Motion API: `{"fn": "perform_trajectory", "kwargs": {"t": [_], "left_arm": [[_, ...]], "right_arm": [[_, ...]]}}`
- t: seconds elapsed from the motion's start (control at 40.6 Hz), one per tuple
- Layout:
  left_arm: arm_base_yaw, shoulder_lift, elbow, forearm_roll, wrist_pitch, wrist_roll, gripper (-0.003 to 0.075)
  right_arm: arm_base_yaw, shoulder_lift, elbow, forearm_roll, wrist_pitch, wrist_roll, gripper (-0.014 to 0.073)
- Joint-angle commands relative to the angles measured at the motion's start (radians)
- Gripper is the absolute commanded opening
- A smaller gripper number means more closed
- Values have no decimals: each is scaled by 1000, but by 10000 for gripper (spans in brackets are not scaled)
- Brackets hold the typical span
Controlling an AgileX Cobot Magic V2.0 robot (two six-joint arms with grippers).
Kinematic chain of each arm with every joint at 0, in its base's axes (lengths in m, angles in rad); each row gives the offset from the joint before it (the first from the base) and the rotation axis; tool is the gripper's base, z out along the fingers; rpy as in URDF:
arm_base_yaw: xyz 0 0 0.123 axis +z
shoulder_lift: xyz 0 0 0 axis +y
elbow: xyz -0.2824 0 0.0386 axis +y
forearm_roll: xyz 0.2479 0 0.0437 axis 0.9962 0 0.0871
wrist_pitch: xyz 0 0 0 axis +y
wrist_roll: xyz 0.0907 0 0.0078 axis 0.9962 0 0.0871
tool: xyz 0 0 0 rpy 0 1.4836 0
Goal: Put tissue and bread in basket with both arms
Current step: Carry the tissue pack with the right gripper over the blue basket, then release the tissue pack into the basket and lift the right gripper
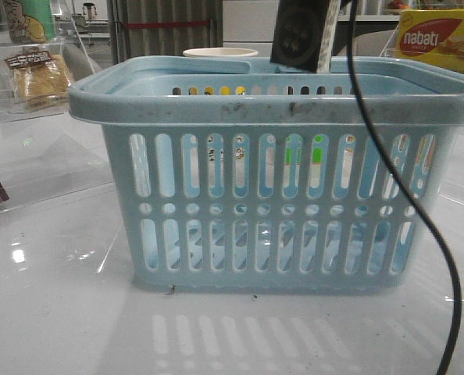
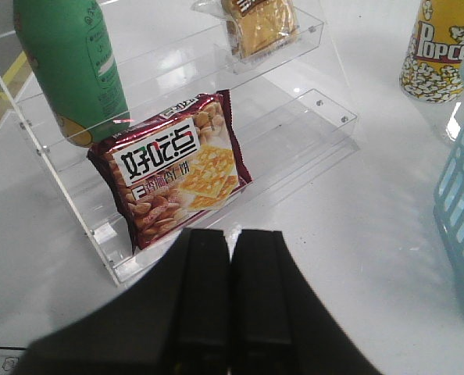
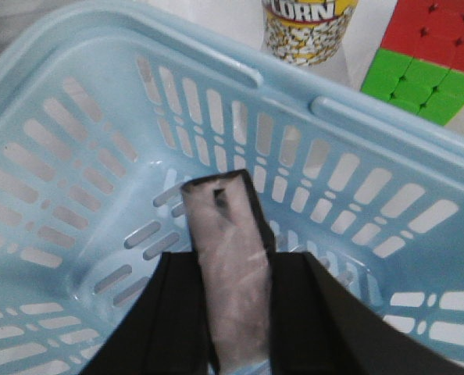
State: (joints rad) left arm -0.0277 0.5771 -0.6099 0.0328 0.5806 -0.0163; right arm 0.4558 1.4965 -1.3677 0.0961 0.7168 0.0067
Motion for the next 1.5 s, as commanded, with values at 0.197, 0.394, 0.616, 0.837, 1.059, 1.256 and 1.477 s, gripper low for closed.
{"fn": "perform_trajectory", "kwargs": {"t": [0.197,0.394,0.616,0.837,1.059,1.256,1.477], "left_arm": [[-2,8,-30,-5,-76,-8,90],[-2,8,-30,-5,-76,-8,90],[-2,8,-30,-5,-76,-8,90],[-2,8,-30,-5,-77,-8,90],[-2,8,-30,-1,-81,-8,91],[-2,42,-30,6,-100,-8,209],[-2,143,-45,8,-180,-8,524]], "right_arm": [[2,94,-38,3,-59,1,233],[2,113,-38,-6,-43,1,449],[2,72,-36,-43,-1,1,478],[21,-88,30,-89,-29,0,478],[29,-311,190,-125,-51,-31,478],[29,-517,340,-128,-52,-33,478],[29,-689,455,-128,-47,-32,478]]}}
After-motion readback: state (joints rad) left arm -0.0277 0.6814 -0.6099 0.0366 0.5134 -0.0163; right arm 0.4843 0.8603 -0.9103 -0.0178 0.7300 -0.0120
